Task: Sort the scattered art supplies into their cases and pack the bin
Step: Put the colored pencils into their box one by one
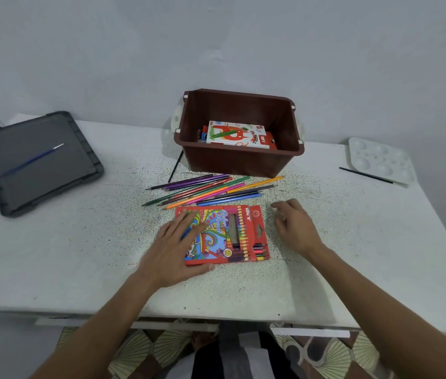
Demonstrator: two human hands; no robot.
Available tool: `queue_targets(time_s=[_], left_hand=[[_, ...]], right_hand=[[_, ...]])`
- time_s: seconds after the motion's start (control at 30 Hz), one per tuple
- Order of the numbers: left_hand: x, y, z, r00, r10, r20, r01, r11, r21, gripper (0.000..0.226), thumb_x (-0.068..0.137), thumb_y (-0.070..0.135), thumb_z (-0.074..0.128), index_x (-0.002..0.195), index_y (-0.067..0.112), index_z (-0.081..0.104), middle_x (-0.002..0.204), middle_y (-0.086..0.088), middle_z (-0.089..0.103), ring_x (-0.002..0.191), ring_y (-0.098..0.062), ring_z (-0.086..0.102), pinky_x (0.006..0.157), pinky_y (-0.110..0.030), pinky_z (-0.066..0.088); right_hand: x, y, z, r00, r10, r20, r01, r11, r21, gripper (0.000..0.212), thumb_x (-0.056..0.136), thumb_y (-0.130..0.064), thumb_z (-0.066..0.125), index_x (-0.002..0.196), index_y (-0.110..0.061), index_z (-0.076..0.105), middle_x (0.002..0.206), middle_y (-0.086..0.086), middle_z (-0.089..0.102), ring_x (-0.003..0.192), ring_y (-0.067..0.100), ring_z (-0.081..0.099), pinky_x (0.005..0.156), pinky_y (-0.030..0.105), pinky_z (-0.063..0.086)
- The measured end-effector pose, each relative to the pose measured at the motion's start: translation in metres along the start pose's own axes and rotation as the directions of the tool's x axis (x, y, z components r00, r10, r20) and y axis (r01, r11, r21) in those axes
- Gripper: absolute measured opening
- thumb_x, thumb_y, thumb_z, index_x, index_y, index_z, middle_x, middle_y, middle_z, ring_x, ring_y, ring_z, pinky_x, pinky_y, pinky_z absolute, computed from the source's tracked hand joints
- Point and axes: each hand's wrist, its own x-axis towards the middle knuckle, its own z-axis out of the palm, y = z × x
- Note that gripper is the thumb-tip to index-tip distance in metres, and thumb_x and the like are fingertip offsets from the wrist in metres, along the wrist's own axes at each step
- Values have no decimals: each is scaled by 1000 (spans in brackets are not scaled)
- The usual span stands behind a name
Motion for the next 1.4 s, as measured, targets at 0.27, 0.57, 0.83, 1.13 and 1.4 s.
queue_targets(time_s=[0.27,0.57,0.83,1.13,1.4], left_hand=[[0,2,-2,1000,-13,14,13,1000,0,96,77,90,38,153,33,25,165,6,3,151,-11,-9,119,-38,2],[1,1,-2,1000,-18,24,19,1000,-15,97,77,89,40,154,36,20,165,6,2,151,-11,-11,119,-38,0],[0,1,-4,1000,-12,17,12,1000,9,96,77,90,39,154,35,20,165,5,3,151,-11,-10,117,-28,-8],[0,1,-4,999,-10,32,10,1000,12,97,77,89,38,155,34,21,165,5,2,151,-12,-10,119,-33,-4],[1,3,-5,1000,-13,28,13,1000,15,96,78,88,40,154,32,25,165,3,8,152,-13,-6,116,-25,-14]], right_hand=[[37,-19,-3,989,-56,140,91,961,-262,45,99,-27,51,144,-26,43,116,14,51,86,32,64,68,38,54],[32,-13,-2,969,-201,147,243,889,-389,41,90,-37,67,117,-8,56,114,15,56,86,28,65,62,35,53],[18,29,-29,985,-171,-8,148,877,-457,19,91,-6,62,110,-7,59,96,12,54,57,20,38,47,25,29],[-19,80,-68,986,-159,56,165,847,-505,27,86,-3,67,110,-14,60,102,9,50,59,28,52,37,30,42],[-31,48,-51,947,-304,106,319,843,-433,29,80,-4,75,107,-12,66,95,9,55,59,21,50,37,24,32]])
